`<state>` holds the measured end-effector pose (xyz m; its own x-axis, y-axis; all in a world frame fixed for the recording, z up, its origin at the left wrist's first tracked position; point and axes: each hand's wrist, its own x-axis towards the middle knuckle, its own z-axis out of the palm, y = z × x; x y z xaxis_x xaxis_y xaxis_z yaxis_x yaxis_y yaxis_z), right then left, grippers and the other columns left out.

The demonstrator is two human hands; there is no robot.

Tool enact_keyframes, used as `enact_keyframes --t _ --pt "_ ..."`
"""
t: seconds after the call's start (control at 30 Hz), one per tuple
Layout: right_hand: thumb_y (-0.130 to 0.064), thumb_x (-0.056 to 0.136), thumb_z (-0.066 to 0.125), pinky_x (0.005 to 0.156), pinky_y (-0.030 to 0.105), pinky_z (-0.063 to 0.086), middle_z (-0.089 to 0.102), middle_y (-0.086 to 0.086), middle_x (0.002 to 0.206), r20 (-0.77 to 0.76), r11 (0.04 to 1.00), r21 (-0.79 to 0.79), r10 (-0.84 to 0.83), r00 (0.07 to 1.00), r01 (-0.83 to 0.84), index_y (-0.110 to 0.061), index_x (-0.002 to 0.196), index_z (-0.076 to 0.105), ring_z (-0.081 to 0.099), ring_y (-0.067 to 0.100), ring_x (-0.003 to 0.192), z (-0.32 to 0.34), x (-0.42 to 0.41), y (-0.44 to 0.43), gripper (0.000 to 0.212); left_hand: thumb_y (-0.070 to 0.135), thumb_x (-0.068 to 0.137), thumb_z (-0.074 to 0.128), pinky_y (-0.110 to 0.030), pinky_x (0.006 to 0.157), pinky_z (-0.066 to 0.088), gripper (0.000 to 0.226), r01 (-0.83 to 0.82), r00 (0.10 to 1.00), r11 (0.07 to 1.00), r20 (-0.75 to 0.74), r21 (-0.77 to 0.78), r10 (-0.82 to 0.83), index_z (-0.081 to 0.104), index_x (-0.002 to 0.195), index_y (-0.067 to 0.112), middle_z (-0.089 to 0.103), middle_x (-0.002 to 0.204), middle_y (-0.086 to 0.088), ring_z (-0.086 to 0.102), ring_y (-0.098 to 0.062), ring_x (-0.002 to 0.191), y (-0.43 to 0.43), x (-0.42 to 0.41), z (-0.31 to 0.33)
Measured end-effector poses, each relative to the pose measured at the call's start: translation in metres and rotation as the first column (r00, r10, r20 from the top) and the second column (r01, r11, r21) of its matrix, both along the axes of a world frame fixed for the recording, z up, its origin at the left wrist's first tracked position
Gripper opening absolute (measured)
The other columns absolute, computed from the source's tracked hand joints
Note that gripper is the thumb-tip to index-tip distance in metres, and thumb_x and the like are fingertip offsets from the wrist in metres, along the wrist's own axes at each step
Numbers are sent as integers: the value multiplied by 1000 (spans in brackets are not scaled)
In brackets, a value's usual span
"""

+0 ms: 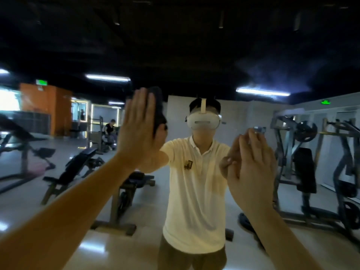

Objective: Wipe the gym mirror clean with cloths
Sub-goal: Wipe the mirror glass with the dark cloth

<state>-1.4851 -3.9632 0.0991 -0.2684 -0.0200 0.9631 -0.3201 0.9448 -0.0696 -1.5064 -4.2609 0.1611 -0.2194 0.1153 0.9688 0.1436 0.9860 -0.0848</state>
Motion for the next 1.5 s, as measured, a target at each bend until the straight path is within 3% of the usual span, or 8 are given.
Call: enact_keyframes --t 0.23,0.4,0.53,0.63,0.8,1.1,1.3,1.5 --pt "-30 98 41 127 55 11 16 15 170 -8 998 45 -42 999 43 -2 158 31 9 32 158 -6 -9 -4 67 52 106 26 -59 126 16 79 1 998 923 -57 386 23 14 163 -1 13 169 -26 11 -39 158 -32 -4 -56" --pt "-22 97 44 126 57 15 16 15 170 -14 994 113 -10 1000 12 -3 159 31 12 33 158 -7 -9 7 66 48 106 38 -49 130 -1 79 150 987 988 60 -46 -147 4 165 8 -13 172 -15 -9 -30 160 93 2 -85" --pt "-16 96 61 126 57 19 15 11 171 -9 978 207 12 1000 -10 -7 160 30 11 30 158 -7 -9 27 72 47 105 47 -50 130 12 78 217 976 885 123 -412 -182 18 164 6 8 172 -19 3 -31 160 118 4 -75" --pt "-19 101 37 123 58 25 23 12 169 1 975 197 109 994 -107 -6 157 36 18 27 157 -9 0 37 58 51 101 49 -53 124 26 78 135 988 984 86 -112 -126 27 161 7 24 166 -22 23 -36 154 71 2 -60" --pt "-27 99 31 123 56 26 24 12 168 22 1000 4 -2 1000 2 -5 158 32 23 29 155 -33 11 81 63 48 103 37 -59 127 11 82 40 998 943 -62 331 -21 15 161 -5 12 168 -30 10 -44 157 54 -8 -68" --pt "-40 99 25 125 51 17 13 8 171 160 992 121 -39 986 20 -10 162 24 10 23 159 -42 15 114 70 45 110 33 -48 130 -2 74 209 976 955 109 -209 -189 6 164 2 -3 171 -23 -9 -33 160 261 0 -95" --pt "-12 89 74 124 55 22 21 14 169 96 999 53 1 995 -6 -6 158 29 21 32 155 -52 17 95 82 50 110 34 -50 130 0 77 144 988 966 79 -214 -130 3 165 5 -6 171 -21 -6 -33 160 178 -2 -99" --pt "-3 89 65 124 57 23 16 12 171 112 999 -21 36 993 -34 -5 160 29 16 31 157 -85 27 52 79 51 106 34 -51 130 4 81 -5 996 1000 93 -2 5 10 163 -2 5 169 -29 2 -40 159 24 13 -154"
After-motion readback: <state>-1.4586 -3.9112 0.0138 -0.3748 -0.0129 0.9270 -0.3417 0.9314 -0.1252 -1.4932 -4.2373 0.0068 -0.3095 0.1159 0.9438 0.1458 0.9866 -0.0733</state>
